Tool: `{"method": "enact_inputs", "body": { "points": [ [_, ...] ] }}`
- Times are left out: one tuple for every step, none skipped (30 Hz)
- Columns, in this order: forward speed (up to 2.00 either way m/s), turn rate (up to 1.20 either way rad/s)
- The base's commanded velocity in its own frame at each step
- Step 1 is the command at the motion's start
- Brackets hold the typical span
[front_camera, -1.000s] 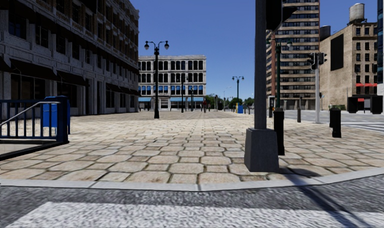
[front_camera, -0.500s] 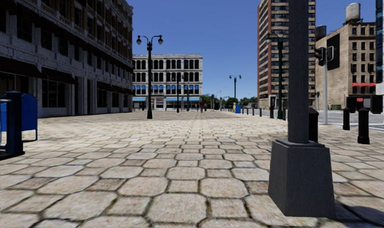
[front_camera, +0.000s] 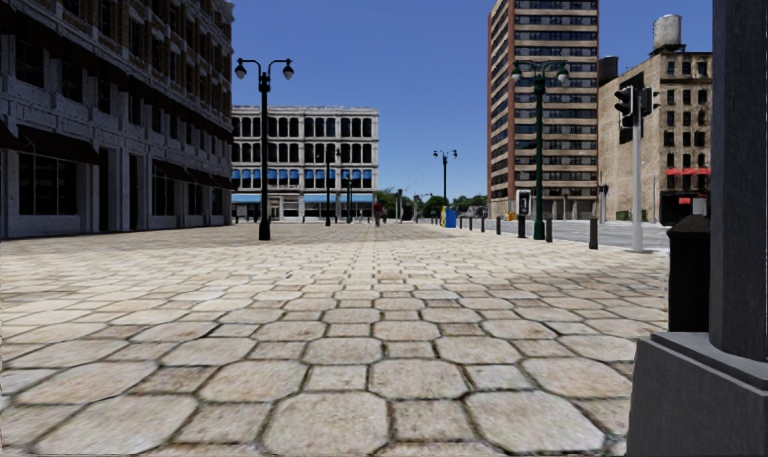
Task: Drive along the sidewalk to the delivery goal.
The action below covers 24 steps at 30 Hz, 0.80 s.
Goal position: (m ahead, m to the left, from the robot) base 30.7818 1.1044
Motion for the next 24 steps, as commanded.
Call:
{"method": "enact_inputs", "body": {
  "points": [
    [1.62, 0.0],
    [1.62, 0.0],
    [1.62, 0.0],
    [1.62, 0.0],
    [1.62, 0.0],
    [1.62, 0.0],
    [1.62, 0.0],
    [1.62, 0.0],
    [1.62, 0.0],
    [1.62, 0.0],
    [1.62, 0.0],
    [1.62, 0.0],
    [1.62, 0.0],
    [1.62, 0.0],
    [1.62, 0.0],
    [1.62, 0.0],
    [1.62, 0.0],
    [1.62, 0.0],
    [1.62, 0.0],
    [1.62, 0.0],
    [1.62, 0.0],
    [1.62, 0.0],
    [1.62, 0.0],
    [1.62, 0.0]
  ]
}}
